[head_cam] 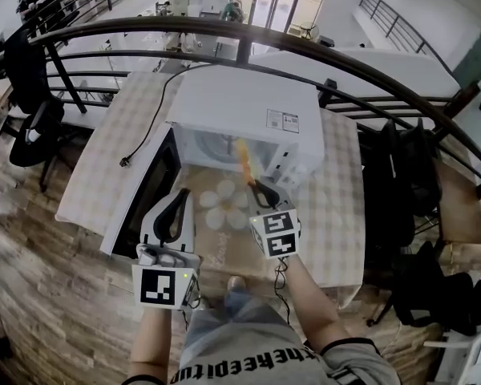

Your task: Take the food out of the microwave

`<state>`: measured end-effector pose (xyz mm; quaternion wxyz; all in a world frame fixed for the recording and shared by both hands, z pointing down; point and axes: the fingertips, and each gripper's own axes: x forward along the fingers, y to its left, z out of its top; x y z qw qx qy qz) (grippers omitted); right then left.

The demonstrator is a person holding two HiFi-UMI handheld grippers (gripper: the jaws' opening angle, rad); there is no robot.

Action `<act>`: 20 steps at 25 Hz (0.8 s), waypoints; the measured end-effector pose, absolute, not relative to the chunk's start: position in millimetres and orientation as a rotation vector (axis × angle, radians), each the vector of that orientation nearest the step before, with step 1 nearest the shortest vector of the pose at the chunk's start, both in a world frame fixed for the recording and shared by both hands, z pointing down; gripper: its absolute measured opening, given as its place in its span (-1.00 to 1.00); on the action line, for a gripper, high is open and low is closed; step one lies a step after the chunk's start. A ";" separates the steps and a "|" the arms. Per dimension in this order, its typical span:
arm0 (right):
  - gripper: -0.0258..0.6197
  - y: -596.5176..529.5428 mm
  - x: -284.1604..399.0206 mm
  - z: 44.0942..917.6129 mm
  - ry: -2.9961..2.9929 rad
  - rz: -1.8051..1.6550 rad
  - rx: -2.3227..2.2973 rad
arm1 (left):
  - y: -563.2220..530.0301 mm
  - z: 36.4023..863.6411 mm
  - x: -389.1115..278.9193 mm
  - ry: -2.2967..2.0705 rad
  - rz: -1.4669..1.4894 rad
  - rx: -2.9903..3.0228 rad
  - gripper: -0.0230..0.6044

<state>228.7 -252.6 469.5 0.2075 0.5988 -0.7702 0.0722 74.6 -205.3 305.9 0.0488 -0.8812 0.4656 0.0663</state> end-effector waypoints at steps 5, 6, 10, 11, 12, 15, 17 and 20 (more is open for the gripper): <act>-0.75 -231.5 225.9 452.3 -2.161 0.222 1.745 | -197.1 301.4 68.5 1.393 0.201 -2.703 -0.89; -0.75 -227.1 225.6 448.8 -2.162 0.224 1.761 | -195.6 300.3 67.1 1.389 0.203 -2.705 -0.89; -0.75 -210.2 222.6 434.2 -2.172 0.223 1.815 | -190.3 297.5 61.4 1.370 0.204 -2.721 -0.89; -0.75 -206.0 221.9 430.2 -2.174 0.223 1.830 | -188.9 296.6 60.2 1.364 0.206 -2.725 -0.89; -0.75 -201.8 221.5 425.9 -2.176 0.221 1.847 | -187.2 295.5 59.3 1.356 0.208 -2.729 -0.89; -0.75 -189.2 222.1 413.0 -2.174 0.207 1.900 | -181.9 292.4 58.4 1.329 0.209 -2.739 -0.89; -0.75 -181.3 222.3 405.0 -2.172 0.193 1.931 | -178.1 290.8 58.1 1.310 0.210 -2.747 -0.89; -0.75 -169.0 221.5 393.6 -2.176 0.174 1.967 | -172.0 288.3 56.5 1.290 0.213 -2.757 -0.89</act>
